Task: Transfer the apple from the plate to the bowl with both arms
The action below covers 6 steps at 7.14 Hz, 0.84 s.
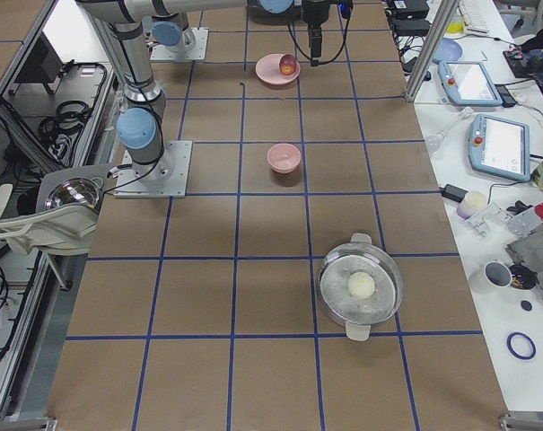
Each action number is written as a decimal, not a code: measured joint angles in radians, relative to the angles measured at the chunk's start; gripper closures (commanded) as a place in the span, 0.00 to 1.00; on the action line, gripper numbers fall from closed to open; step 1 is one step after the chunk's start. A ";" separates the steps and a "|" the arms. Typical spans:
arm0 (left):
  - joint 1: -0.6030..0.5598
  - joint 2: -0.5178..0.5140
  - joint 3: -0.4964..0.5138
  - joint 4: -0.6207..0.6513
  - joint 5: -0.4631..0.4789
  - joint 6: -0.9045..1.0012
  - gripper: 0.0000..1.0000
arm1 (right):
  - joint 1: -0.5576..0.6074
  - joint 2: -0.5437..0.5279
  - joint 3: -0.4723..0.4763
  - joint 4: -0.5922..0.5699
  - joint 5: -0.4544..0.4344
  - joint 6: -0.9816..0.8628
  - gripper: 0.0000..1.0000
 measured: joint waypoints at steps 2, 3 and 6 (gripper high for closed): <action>-0.007 -0.032 -0.050 0.076 -0.007 -0.035 0.00 | -0.129 -0.001 0.014 -0.002 0.006 -0.246 0.00; -0.024 -0.053 -0.106 0.158 -0.011 -0.071 0.00 | -0.226 -0.002 0.027 0.001 0.012 -0.388 0.00; -0.081 -0.107 -0.241 0.336 -0.014 -0.150 0.00 | -0.358 -0.002 0.057 0.012 0.014 -0.537 0.00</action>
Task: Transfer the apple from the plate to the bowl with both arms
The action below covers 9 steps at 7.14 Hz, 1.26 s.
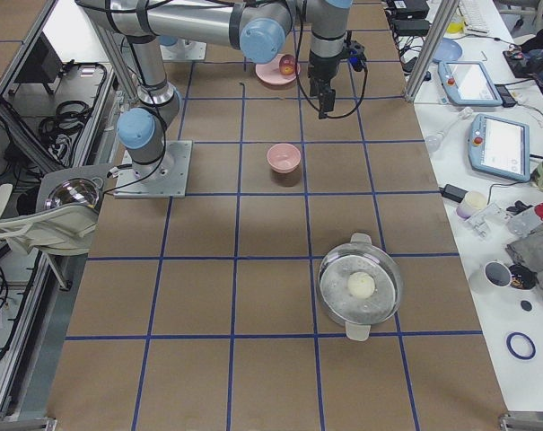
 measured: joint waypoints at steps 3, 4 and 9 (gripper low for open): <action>-0.032 -0.067 -0.041 0.051 0.000 -0.038 0.00 | -0.007 0.057 0.214 -0.157 0.002 0.006 0.00; -0.040 -0.088 -0.053 0.075 0.000 -0.048 0.00 | -0.006 0.098 0.312 -0.280 0.003 0.011 0.00; -0.076 -0.156 -0.158 0.224 0.000 -0.082 0.00 | -0.005 0.178 0.539 -0.533 0.001 0.015 0.89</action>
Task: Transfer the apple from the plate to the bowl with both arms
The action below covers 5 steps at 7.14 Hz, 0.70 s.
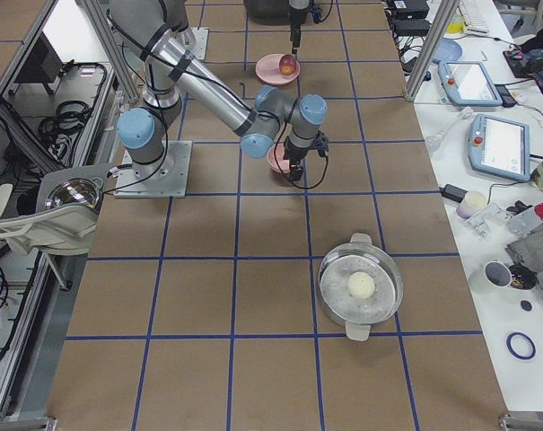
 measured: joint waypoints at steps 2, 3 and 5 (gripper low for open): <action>-0.017 -0.034 -0.029 0.051 0.000 -0.011 0.00 | 0.000 0.000 -0.003 -0.004 -0.006 0.001 1.00; -0.019 -0.048 -0.049 0.090 0.001 -0.010 0.00 | 0.000 0.000 -0.004 -0.004 -0.010 0.003 1.00; -0.020 -0.057 -0.072 0.130 0.003 -0.002 0.08 | 0.000 -0.003 -0.005 -0.003 -0.011 0.007 1.00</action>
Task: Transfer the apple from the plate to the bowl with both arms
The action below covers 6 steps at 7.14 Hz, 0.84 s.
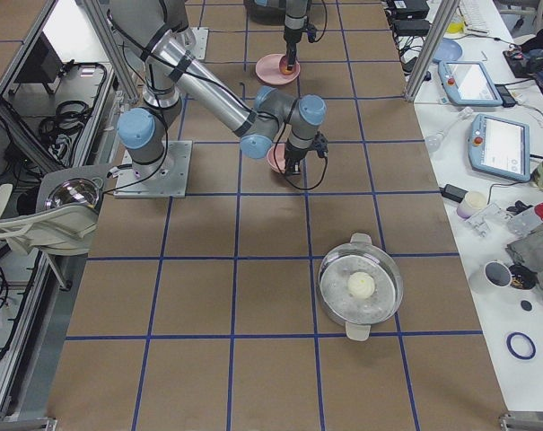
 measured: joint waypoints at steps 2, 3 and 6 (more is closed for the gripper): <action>0.000 0.000 -0.010 0.007 0.007 0.007 0.58 | 0.004 -0.002 -0.016 0.005 0.007 0.006 1.00; 0.000 0.000 -0.012 0.008 0.007 0.009 0.63 | 0.020 0.001 -0.047 0.025 0.023 0.039 1.00; 0.000 0.004 -0.006 0.016 0.007 0.013 0.80 | 0.226 0.017 -0.137 0.096 0.094 0.346 1.00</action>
